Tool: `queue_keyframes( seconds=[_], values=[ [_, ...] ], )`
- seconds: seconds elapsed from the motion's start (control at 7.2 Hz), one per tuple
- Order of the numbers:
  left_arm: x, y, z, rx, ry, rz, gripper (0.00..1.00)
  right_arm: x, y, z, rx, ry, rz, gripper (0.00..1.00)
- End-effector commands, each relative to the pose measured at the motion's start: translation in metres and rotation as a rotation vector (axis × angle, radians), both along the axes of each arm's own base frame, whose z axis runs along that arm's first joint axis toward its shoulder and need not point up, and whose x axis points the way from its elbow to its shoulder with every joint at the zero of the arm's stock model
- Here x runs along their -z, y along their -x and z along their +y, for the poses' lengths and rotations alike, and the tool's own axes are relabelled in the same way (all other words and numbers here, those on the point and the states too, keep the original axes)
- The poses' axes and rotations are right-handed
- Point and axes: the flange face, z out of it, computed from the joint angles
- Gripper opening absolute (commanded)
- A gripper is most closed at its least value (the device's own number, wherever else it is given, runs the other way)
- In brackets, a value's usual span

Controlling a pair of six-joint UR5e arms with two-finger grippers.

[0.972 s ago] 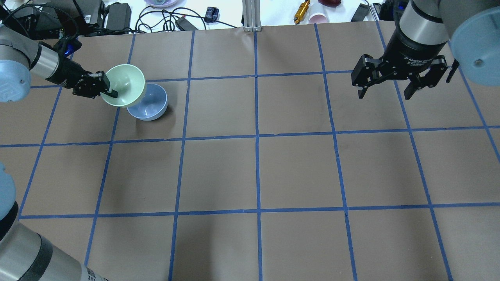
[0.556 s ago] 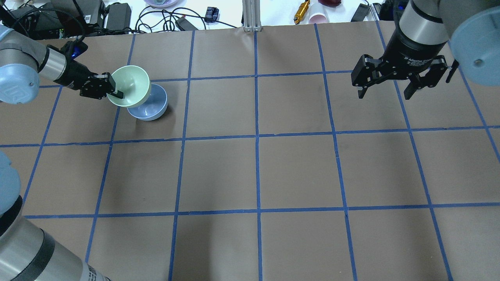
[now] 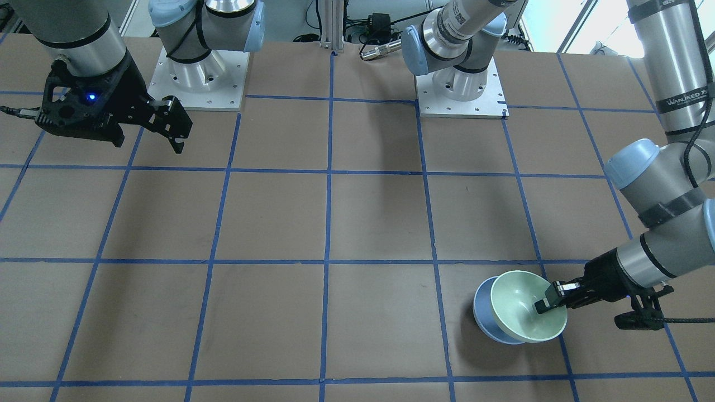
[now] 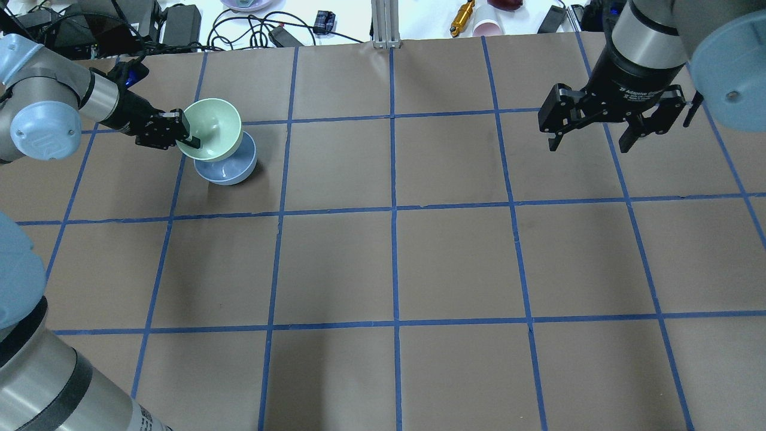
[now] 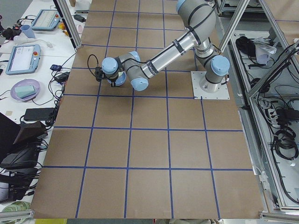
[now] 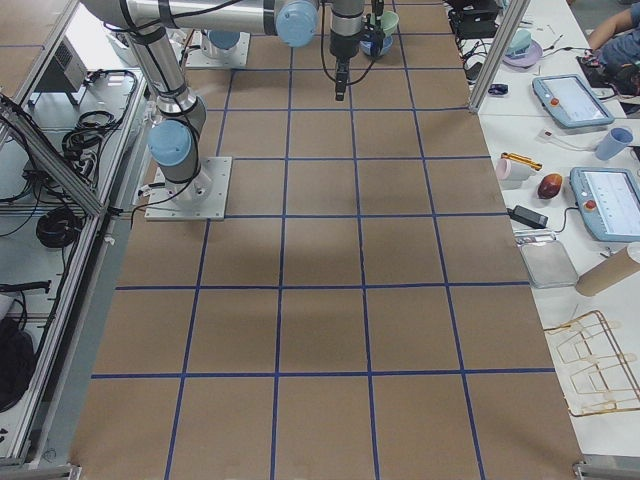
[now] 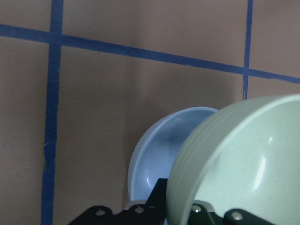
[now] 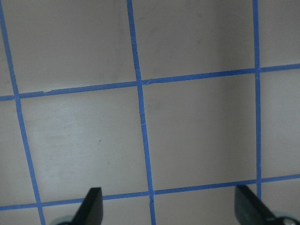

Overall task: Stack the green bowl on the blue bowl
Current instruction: 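Lower the green bowl into the light blue bowl with the left gripper, then open the left gripper and raise it away from the stacked bowls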

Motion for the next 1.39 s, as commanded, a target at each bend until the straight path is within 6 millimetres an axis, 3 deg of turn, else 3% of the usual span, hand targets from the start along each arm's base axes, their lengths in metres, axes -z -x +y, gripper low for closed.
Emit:
queue_keyframes(
  seconds=[0.0,0.14,0.28,0.42,0.56,0.69,0.97,1.11,1.25],
  values=[
    [0.002,0.000,0.000,-0.003,-0.003,-0.002,0.09,0.000,0.000,0.000,0.000,0.000,0.000,1.00],
    [0.002,0.000,0.000,-0.004,-0.006,-0.003,0.18,0.000,0.000,0.000,0.000,0.000,0.000,1.00],
    [0.002,0.000,0.000,-0.015,-0.011,0.000,0.46,0.000,0.000,0.000,0.000,0.000,0.000,1.00],
    [0.005,0.002,0.003,-0.044,-0.031,0.010,0.86,0.000,0.000,0.000,0.000,0.000,0.000,1.00],
    [0.004,0.003,0.002,-0.054,-0.034,0.011,1.00,0.000,0.000,0.000,0.000,0.000,0.000,1.00],
    [0.002,0.002,0.001,-0.055,-0.029,0.007,1.00,0.000,0.000,0.000,0.000,0.000,-0.002,1.00],
    [-0.025,0.006,0.005,-0.052,-0.007,-0.009,1.00,0.000,0.000,0.000,0.000,0.000,-0.002,1.00],
    [-0.041,0.015,0.009,-0.023,-0.018,-0.120,1.00,0.000,0.000,0.000,0.000,0.000,0.000,1.00],
    [-0.068,0.047,0.014,0.027,-0.022,-0.223,1.00,0.000,0.000,0.000,0.000,0.000,0.000,1.00]
  ],
)
